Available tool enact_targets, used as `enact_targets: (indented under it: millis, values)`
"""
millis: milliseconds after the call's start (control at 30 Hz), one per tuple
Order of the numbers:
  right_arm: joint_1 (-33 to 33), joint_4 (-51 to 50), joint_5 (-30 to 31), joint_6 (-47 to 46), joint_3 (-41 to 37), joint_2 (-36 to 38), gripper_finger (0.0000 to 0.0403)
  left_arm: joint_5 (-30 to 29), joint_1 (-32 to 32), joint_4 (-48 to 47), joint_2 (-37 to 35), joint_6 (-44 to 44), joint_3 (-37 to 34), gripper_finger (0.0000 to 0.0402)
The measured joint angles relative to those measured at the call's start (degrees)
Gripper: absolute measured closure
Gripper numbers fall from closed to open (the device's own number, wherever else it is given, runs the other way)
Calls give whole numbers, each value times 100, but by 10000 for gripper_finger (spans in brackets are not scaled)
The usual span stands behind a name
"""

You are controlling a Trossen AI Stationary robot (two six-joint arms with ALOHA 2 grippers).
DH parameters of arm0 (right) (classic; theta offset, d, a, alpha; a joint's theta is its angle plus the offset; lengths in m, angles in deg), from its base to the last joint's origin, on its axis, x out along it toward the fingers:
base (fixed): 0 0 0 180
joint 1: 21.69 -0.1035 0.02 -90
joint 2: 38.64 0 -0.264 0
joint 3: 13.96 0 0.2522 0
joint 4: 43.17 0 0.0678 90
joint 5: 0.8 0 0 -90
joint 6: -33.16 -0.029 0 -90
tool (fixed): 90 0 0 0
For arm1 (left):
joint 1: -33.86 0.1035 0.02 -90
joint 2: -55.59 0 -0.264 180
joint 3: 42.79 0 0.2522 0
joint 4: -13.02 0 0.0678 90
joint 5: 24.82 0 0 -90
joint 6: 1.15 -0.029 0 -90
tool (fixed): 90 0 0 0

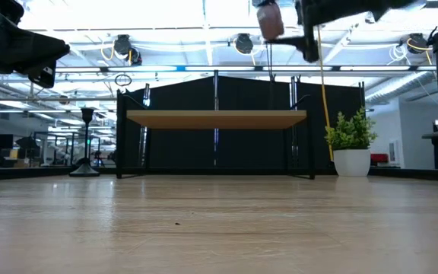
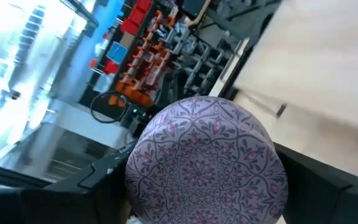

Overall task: Pick & Place candle stick holders
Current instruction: Put the purple scented candle on the shelf

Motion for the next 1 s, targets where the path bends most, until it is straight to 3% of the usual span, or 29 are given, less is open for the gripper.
enact_targets:
  millis: [267, 500, 767, 1000]
  values:
    - [429, -2261, 15, 1084, 1847, -813, 101, -1, 0, 2, 0, 0, 0, 350]
    - [948, -3362, 24, 1885, 3096, -1748, 101, -1, 1, 4, -2, 0, 0, 350]
    - [1416, -4479, 49, 2434, 4118, -2652, 101, 1, 1, 7, 0, -21, 0, 350]
    - [1561, -5304, 363, 2714, 4559, -3096, 101, 1, -1, 7, 0, -27, 0, 350]
